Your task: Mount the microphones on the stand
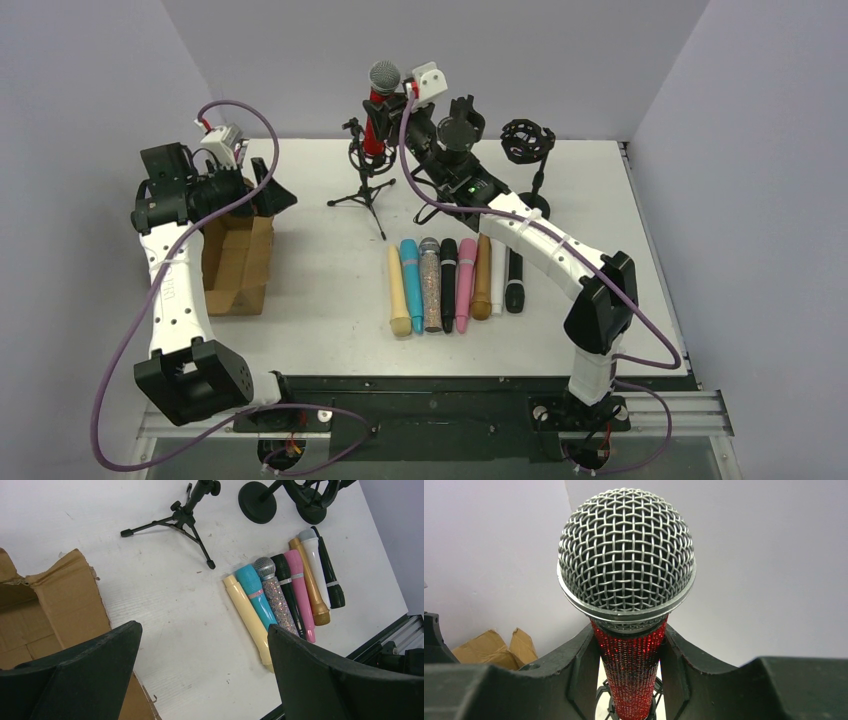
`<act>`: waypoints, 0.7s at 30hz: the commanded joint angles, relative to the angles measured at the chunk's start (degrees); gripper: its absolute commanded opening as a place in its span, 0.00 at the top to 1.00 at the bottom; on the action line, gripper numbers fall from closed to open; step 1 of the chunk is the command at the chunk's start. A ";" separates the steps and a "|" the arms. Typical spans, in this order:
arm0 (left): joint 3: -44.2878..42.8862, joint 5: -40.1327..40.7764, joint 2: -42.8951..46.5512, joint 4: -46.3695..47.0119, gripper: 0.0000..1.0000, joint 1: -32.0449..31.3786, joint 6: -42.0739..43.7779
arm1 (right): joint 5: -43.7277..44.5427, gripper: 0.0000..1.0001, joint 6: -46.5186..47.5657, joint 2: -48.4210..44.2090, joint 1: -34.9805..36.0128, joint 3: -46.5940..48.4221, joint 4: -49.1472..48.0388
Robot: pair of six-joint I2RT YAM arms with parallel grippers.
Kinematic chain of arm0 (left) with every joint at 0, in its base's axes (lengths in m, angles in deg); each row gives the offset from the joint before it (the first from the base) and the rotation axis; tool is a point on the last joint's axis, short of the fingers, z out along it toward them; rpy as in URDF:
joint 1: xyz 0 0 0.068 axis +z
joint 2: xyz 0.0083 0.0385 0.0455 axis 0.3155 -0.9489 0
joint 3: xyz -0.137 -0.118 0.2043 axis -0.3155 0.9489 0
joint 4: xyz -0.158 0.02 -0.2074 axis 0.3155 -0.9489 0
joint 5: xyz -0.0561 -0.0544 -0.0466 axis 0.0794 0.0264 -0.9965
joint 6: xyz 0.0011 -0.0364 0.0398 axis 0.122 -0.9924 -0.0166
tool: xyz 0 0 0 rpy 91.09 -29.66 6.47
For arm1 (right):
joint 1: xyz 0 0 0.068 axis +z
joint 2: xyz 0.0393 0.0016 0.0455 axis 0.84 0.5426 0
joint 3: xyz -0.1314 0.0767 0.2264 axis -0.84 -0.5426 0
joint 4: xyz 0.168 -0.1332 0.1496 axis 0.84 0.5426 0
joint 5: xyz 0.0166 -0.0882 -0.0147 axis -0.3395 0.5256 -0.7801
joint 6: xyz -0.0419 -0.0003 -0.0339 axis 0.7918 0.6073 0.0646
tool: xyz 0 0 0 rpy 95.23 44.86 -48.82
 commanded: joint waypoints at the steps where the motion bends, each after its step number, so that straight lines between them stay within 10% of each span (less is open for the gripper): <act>1: -0.33 -3.66 1.27 4.03 0.04 0.37 -0.32 | 0.87 1.00 2.61 1.44 -0.65 3.90 2.02; 21: 5.56 4.11 -2.38 24.04 0.04 -8.00 -4.43 | 2.57 1.00 6.65 3.56 0.29 0.42 4.68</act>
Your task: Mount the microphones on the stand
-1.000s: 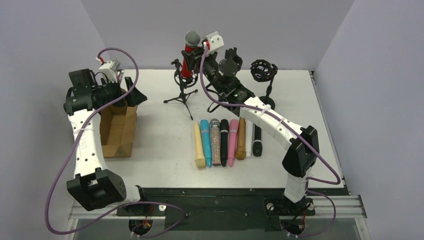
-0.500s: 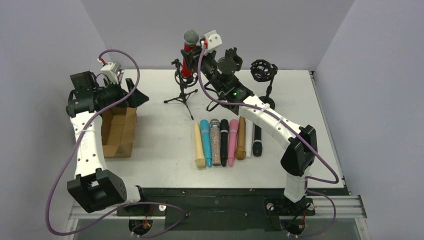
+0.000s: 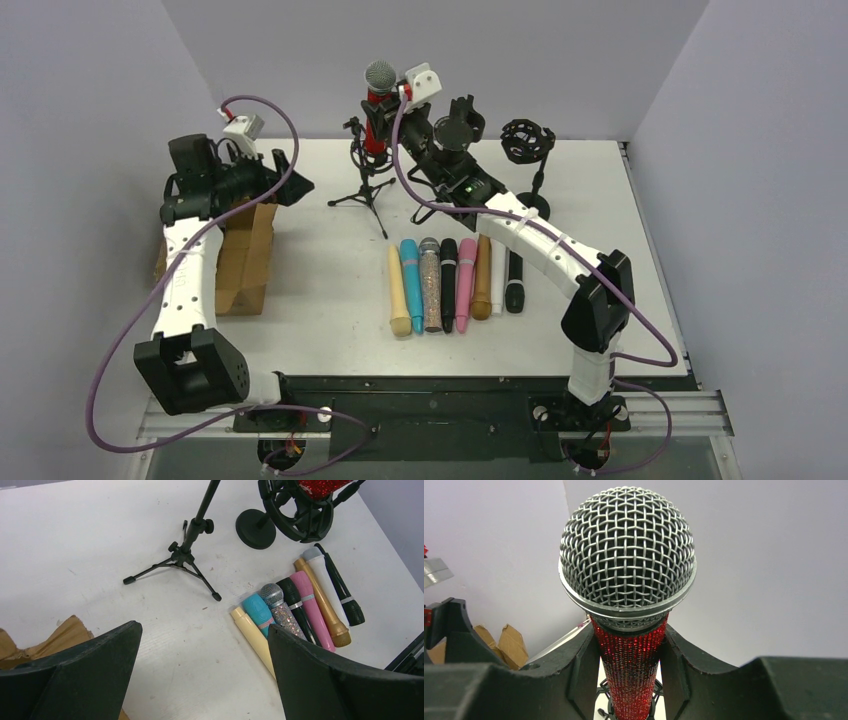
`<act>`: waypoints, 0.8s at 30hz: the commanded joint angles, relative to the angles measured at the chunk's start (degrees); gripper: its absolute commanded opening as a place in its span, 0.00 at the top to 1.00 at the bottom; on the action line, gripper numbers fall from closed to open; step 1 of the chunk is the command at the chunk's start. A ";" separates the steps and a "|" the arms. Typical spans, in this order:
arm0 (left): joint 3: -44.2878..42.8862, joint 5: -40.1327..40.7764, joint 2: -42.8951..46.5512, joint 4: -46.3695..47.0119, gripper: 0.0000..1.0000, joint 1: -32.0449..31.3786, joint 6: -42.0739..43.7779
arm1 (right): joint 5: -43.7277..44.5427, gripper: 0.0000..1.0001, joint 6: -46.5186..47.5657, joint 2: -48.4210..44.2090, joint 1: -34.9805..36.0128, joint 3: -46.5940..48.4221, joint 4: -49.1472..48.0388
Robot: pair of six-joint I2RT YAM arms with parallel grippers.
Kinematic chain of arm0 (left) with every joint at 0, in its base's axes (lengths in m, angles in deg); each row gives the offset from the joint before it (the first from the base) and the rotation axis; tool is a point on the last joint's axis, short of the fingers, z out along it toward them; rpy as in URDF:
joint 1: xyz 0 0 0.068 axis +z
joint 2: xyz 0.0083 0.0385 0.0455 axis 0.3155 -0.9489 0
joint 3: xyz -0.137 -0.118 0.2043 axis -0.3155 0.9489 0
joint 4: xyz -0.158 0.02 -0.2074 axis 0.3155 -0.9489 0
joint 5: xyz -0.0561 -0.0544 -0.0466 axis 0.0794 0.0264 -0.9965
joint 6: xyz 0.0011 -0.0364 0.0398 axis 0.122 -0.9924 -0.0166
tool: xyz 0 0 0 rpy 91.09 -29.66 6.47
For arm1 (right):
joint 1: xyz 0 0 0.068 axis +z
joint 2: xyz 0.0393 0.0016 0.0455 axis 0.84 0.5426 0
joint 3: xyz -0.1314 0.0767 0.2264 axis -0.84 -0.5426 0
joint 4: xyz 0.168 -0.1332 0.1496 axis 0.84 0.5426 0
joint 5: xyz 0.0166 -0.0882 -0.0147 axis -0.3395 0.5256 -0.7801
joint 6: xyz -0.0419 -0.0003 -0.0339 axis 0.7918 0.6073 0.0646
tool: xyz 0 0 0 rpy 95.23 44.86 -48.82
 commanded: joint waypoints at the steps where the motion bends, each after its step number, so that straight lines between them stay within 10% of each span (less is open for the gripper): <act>1: 1.34 3.87 -0.64 7.47 0.04 -2.88 -1.09 | 2.84 1.00 3.46 2.46 0.18 -0.89 4.35; 24: 4.96 8.12 -4.54 14.96 0.04 -10.92 -1.15 | 18.11 1.00 9.27 5.91 4.38 -0.43 9.39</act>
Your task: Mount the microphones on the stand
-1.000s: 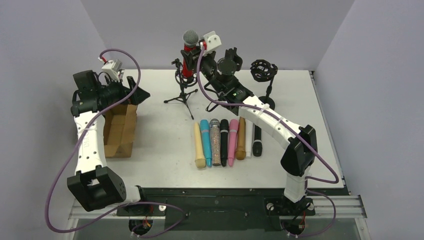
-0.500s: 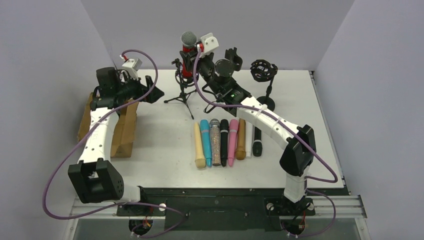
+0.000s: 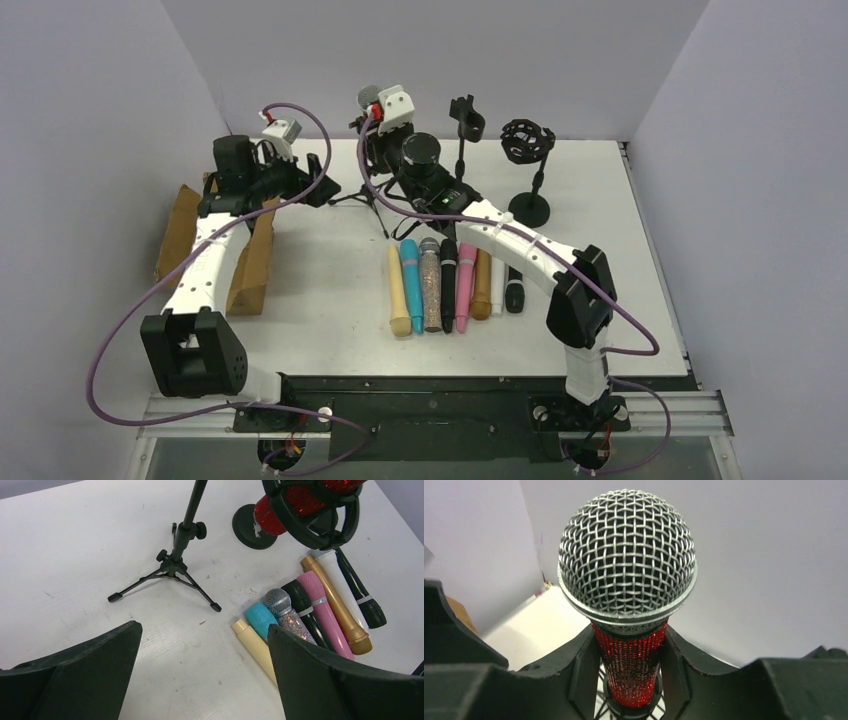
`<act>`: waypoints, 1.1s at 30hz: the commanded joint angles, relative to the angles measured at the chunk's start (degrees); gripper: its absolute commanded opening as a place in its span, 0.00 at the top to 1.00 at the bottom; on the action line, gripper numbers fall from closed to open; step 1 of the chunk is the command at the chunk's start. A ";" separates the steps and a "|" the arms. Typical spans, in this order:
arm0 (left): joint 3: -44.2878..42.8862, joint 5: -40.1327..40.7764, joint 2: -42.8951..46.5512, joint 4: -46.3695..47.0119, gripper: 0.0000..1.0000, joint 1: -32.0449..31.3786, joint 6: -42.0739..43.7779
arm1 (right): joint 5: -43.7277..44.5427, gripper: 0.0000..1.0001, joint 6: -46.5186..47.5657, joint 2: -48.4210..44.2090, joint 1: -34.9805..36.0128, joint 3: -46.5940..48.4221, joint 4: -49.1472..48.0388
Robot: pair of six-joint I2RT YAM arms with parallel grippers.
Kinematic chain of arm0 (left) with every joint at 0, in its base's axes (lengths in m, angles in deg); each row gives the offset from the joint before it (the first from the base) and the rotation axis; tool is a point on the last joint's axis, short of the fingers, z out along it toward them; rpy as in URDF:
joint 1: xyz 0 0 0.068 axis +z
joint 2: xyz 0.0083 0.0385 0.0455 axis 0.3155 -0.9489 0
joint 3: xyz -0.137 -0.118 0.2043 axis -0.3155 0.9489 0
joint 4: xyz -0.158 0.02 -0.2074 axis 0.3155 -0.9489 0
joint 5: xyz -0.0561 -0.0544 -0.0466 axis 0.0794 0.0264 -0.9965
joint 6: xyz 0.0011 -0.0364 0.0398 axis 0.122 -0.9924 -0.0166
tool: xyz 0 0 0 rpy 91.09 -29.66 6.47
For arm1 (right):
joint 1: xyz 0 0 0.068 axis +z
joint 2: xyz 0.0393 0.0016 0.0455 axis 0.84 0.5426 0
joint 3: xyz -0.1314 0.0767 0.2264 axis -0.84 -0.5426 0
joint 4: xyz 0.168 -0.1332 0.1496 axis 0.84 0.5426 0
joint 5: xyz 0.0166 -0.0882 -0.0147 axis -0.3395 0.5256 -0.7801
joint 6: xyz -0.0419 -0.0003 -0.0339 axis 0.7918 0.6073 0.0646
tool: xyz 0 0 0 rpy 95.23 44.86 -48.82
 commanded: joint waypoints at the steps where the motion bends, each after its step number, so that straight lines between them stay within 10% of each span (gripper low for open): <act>1: -0.17 1.35 -1.27 3.95 0.04 -1.01 -0.27 | 6.74 1.00 5.11 2.12 1.11 -0.74 7.27; 18: 0.80 2.52 -3.39 9.47 0.04 -2.35 -3.57 | 0.03 0.98 -6.78 1.24 -1.80 -9.41 -8.55; 23: 1.40 0.08 -7.98 14.98 0.04 -2.31 -3.41 | -2.69 0.43 -6.50 -1.82 -1.95 -9.40 -4.61; 33: -1.88 -6.11 -20.04 28.25 0.04 -4.63 0.72 | -8.94 0.22 -7.04 -13.59 -3.33 -11.42 8.35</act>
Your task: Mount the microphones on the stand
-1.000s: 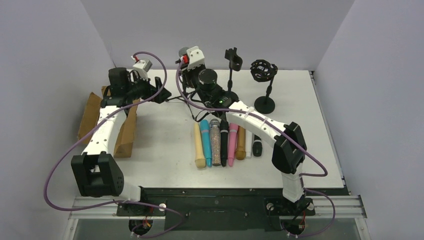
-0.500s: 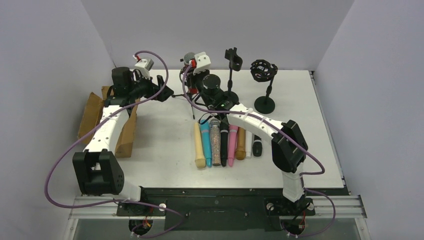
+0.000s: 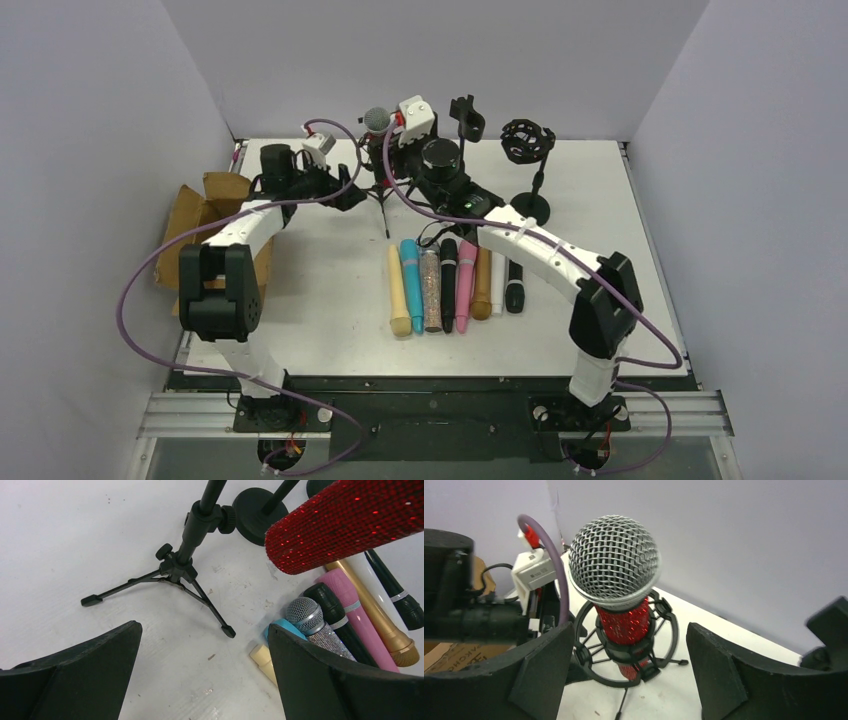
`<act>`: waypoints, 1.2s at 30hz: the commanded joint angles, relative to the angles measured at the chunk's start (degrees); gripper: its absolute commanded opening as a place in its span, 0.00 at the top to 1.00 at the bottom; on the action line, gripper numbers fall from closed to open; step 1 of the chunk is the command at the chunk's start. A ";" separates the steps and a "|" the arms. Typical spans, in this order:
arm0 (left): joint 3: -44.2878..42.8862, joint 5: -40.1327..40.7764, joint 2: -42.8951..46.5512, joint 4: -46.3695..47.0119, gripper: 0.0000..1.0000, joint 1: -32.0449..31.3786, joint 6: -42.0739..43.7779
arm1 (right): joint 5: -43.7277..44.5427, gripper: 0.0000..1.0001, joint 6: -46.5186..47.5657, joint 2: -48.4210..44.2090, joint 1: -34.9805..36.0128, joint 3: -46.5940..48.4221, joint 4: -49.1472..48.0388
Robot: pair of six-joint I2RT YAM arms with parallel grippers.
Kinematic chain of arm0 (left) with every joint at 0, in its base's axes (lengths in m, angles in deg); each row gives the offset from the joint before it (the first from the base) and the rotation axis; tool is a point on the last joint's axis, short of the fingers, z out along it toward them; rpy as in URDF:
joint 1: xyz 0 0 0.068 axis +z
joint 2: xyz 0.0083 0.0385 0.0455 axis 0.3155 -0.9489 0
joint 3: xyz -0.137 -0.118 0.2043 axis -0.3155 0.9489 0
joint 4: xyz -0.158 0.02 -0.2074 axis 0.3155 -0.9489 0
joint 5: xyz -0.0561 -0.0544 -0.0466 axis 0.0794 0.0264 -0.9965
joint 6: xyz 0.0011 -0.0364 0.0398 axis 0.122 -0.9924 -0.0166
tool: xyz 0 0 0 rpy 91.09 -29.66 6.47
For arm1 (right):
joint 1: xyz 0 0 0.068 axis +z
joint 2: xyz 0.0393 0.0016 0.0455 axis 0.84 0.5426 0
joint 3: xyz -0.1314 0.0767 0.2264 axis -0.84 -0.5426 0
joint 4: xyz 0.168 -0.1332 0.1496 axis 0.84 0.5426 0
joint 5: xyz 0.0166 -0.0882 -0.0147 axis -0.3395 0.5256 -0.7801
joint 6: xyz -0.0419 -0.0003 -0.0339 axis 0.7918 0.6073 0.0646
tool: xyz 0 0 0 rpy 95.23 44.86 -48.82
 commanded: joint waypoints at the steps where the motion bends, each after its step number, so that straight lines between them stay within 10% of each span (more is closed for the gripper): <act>1: -4.60 -5.04 -4.20 11.95 0.04 -0.36 1.14 | -4.07 0.22 -1.98 -9.98 -1.29 -3.78 3.35; 7: -10.25 -7.69 -11.09 19.17 0.01 -0.94 -1.34 | -3.75 0.23 -5.04 -17.81 -2.76 -10.30 4.85; 18: -18.91 -14.88 -21.85 23.32 0.24 -1.25 -3.44 | 2.50 0.39 -9.22 -27.78 -9.08 -23.35 2.82; 26: -22.53 -20.80 -26.66 28.84 0.67 -1.84 -6.47 | 6.98 0.57 -9.27 -25.51 -11.19 -22.74 2.85; 36: -19.16 -26.06 -27.99 44.66 0.32 -1.41 -15.76 | 6.42 0.57 -9.62 -22.84 -12.84 -19.93 5.58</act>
